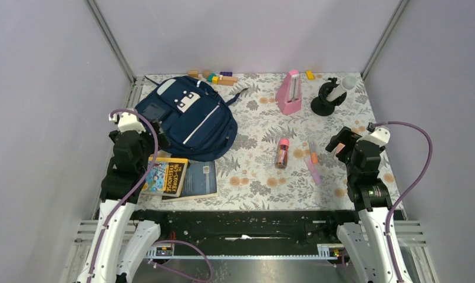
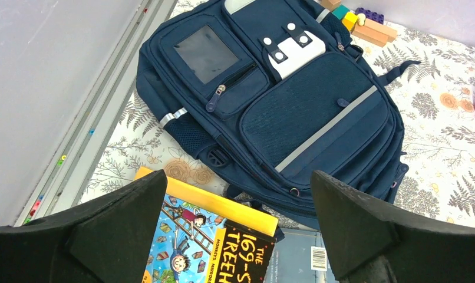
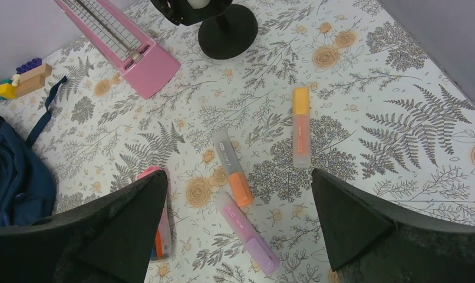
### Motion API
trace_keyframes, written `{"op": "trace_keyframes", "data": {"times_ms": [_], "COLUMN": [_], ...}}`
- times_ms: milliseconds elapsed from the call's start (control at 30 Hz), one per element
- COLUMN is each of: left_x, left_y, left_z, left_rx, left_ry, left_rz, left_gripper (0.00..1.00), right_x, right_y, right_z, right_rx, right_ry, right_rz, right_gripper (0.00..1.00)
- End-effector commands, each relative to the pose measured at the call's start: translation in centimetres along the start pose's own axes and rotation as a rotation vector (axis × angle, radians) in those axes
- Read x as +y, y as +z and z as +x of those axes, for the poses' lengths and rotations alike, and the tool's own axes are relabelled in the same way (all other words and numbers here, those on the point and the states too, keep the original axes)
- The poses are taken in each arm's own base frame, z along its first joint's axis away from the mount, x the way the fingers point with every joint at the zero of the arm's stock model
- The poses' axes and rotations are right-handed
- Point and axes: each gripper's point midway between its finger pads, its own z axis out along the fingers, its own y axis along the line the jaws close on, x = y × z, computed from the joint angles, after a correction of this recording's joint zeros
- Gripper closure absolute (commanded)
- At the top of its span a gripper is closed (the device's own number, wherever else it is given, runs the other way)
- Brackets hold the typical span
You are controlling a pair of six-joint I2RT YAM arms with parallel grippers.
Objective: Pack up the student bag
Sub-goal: Unzip the student bag at the center of the board.
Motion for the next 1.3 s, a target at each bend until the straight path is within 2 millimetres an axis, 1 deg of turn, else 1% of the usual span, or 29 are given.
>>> {"op": "trace_keyframes", "data": {"times_ms": [0, 200, 233, 300, 433, 533, 600, 667, 800, 833, 867, 933, 1000, 1067, 1133, 1233, 1267], "left_x": [0.0, 0.4, 0.1, -1.4, -3.8, -6.8, -8.9, -11.1, -16.2, -17.6, -18.8, -20.3, -21.2, -21.2, -21.2, -21.1, -20.9], "left_y": [-0.3, 0.4, 0.6, 0.9, 1.6, 2.2, 2.6, 2.8, 3.1, 3.3, 3.5, 4.9, 6.5, 7.7, 8.0, 8.2, 8.3], "left_z": [-2.5, -1.8, -1.4, -0.3, 1.0, 2.8, 4.3, 5.3, 6.2, 6.7, 7.3, 9.3, 11.2, 12.3, 13.2, 14.5, 14.9], "left_rx": [-0.063, -0.030, -0.012, 0.036, 0.083, 0.160, 0.227, 0.274, 0.334, 0.366, 0.400, 0.478, 0.530, 0.558, 0.590, 0.619, 0.624], "left_ry": [-0.039, -0.022, -0.006, 0.071, 0.108, 0.167, 0.234, 0.300, 0.414, 0.442, 0.465, 0.506, 0.538, 0.565, 0.581, 0.589, 0.594], "left_rz": [-0.017, -0.050, -0.033, 0.066, 0.176, 0.263, 0.297, 0.333, 0.428, 0.464, 0.490, 0.486, 0.463, 0.428, 0.419, 0.422, 0.416], "left_gripper": [0.01, 0.01, 0.01, 0.01, 0.01, 0.01, 0.01, 0.01, 0.01, 0.01, 0.01, 0.01, 0.01, 0.04, 0.08, 0.21, 0.24], "right_x": [0.1, 0.2, 0.2, 0.3, 0.5, 1.1, 1.3, 1.3, 1.5, 1.6, 1.6, 1.8, 1.9, 1.8, 1.7, 1.6, 1.6], "right_y": [-0.3, -0.4, -0.4, -0.5, -0.4, -0.6, -0.9, -1.2, -1.5, -1.5, -1.5, -1.6, -1.7, -1.8, -1.9, -1.8, -1.7], "right_z": [-1.8, -1.7, -1.7, -1.7, -1.7, -1.6, -1.5, -1.5, -1.5, -1.5, -1.5, -1.3, -1.2, -1.2, -1.2, -1.1, -1.1], "right_rx": [-0.059, -0.055, -0.056, -0.056, -0.049, -0.040, -0.044, -0.055, -0.060, -0.059, -0.059, -0.051, -0.044, -0.044, -0.050, -0.052, -0.049], "right_ry": [0.028, 0.017, 0.017, 0.015, 0.011, 0.006, 0.003, 0.007, 0.011, 0.012, 0.014, 0.012, 0.011, 0.011, 0.015, 0.015, 0.015], "right_rz": [0.008, -0.002, -0.004, -0.007, -0.020, -0.055, -0.073, -0.083, -0.104, -0.107, -0.110, -0.122, -0.129, -0.125, -0.124, -0.119, -0.117], "right_gripper": [0.00, 0.00, 0.00, 0.00, 0.00, 0.00, 0.00, 0.00, 0.00, 0.00, 0.00, 0.00, 0.00, 0.00, 0.00, 0.00, 0.00]}}
